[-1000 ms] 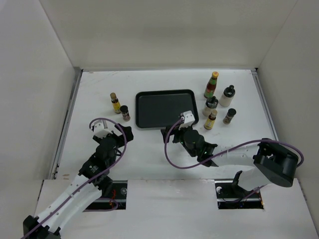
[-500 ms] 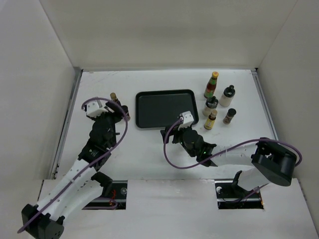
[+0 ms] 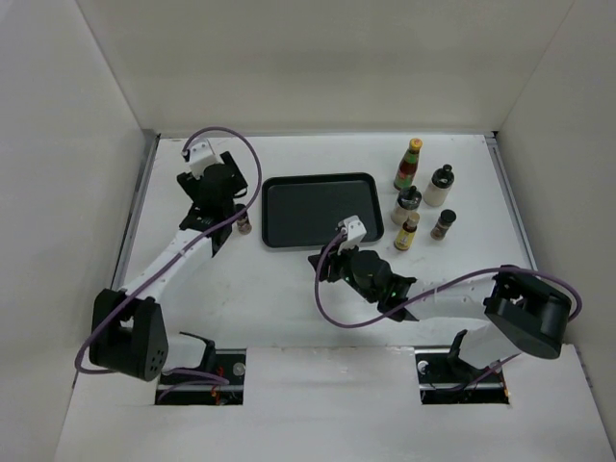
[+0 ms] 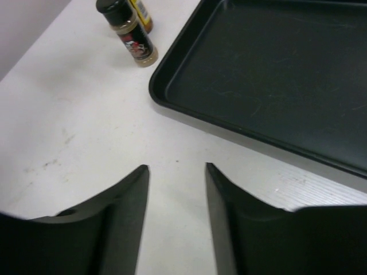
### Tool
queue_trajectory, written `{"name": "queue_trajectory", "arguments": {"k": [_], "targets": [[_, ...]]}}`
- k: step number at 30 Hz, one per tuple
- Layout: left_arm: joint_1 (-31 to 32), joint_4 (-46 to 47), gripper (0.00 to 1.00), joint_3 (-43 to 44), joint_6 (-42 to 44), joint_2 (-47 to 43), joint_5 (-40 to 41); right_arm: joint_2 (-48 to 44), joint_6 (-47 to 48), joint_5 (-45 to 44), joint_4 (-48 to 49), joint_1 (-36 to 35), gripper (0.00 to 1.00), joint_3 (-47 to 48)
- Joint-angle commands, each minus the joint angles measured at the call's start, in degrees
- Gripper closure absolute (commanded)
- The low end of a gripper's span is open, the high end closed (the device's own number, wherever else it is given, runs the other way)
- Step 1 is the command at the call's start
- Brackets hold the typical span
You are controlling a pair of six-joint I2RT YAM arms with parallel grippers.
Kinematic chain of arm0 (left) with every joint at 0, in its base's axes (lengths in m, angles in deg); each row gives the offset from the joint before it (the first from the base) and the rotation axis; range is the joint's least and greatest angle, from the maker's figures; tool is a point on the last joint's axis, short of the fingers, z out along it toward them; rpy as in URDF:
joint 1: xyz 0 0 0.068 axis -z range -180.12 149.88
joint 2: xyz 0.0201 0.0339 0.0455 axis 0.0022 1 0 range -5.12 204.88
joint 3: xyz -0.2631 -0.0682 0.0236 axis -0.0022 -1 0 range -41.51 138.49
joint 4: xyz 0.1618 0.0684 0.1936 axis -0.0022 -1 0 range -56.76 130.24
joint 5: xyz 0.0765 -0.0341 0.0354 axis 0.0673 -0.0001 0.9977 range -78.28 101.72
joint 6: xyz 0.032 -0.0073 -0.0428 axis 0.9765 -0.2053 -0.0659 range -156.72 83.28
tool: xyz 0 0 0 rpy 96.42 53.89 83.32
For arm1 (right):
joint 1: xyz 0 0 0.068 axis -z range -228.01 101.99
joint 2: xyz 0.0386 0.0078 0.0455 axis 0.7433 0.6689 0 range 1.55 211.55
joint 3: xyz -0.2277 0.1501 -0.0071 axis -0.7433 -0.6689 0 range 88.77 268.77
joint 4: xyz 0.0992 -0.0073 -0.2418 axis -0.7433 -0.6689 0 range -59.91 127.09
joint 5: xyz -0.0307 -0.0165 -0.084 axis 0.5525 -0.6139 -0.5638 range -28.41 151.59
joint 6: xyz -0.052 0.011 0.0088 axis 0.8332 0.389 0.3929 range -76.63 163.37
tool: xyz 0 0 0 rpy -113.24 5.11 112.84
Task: Organize the condiment bottles
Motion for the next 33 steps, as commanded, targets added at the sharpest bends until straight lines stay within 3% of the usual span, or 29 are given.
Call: {"name": "queue_trajectory", "arguments": {"k": [1, 5, 15, 18, 23, 33], "targets": [[-1.2, -0.1, 0.26, 3.4, 0.9, 2.0, -1.0, 1.4, -0.5, 3.1, 2.1, -0.3, 0.47, 2.6], [-2.9, 0.6, 0.3, 5.1, 1.0, 6.3, -1.8, 0.9, -0.5, 3.7, 2.3, -0.4, 0.36, 2.6], [-6.2, 2.0, 0.41, 8.7, 1.2, 15.6, -5.1, 1.8, -0.8, 3.7, 2.6, -0.4, 0.33, 2.5], [-6.2, 2.7, 0.51, 9.4, 1.3, 17.1, -6.0, 1.2, -0.6, 3.7, 2.7, -0.4, 0.33, 2.3], [-6.3, 4.4, 0.78, 9.2, 1.8, 15.7, -4.8, 2.0, -0.8, 3.8, 2.3, -0.4, 0.34, 2.6], [0.5, 12.9, 0.8, 12.2, 9.5, 6.3, 0.9, 1.5, -0.9, 4.6, 3.0, -0.4, 0.33, 2.5]]}}
